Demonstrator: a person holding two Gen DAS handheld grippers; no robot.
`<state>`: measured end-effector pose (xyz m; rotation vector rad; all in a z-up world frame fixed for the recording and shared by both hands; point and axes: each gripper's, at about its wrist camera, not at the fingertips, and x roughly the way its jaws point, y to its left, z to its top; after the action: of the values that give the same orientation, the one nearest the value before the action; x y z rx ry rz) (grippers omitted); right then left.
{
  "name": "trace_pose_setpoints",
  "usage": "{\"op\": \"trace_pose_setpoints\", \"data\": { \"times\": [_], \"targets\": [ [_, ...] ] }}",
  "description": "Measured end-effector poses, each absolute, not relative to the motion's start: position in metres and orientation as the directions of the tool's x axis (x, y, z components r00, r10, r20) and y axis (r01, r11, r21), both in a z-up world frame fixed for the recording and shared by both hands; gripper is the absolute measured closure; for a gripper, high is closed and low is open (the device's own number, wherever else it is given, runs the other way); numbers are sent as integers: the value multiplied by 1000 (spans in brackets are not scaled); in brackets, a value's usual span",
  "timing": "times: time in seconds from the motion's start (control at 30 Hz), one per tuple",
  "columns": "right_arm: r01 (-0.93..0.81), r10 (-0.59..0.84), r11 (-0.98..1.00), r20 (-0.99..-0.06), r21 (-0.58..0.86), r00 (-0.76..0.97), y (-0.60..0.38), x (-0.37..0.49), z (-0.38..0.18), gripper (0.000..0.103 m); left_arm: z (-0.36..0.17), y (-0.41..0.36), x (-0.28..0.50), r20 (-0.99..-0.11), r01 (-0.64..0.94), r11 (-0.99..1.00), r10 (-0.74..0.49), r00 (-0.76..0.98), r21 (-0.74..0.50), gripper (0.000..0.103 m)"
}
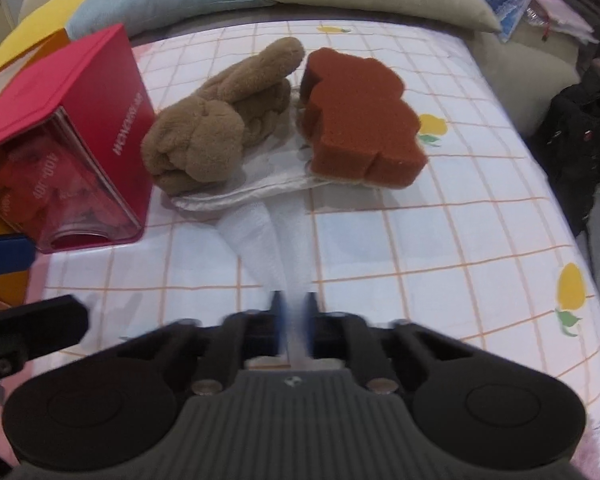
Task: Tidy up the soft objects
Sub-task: 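Grasp the brown knotted plush with the left tool while the right tool grasps the white tissue, then carry the brown plush and white tissue in both tools over the orange box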
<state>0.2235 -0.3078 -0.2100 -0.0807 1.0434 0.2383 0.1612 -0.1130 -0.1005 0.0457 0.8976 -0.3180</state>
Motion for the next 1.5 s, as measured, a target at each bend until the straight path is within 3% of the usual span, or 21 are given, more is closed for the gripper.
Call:
{"op": "trace_pose_setpoints", "data": {
  "times": [0.3,0.53,0.67,1.03,1.3,1.5],
  "targets": [
    [14,105,989,-777,145,621,-359,209,-180,103,-84,-134,171,-742,357,934,-244,625,-6,37],
    [23,101,983,-649,179,754,-370,207,-166,103,-82,-167,205,-746,407,899,-157,648,164,37],
    [98,96,969,-706,229,702,-385,230,-185,103,-97,-184,225,-758,436,861,-96,645,262,37],
    [75,166,946,-673,314,721,-392,227,-189,103,-152,-215,255,-760,466,721,127,638,512,35],
    [38,200,946,-673,321,712,-389,227,-189,103,-159,-215,255,-742,464,697,146,654,546,55],
    [8,248,936,-673,353,697,-390,220,-185,103,-133,-206,230,-719,433,765,56,693,478,57]
  ]
}}
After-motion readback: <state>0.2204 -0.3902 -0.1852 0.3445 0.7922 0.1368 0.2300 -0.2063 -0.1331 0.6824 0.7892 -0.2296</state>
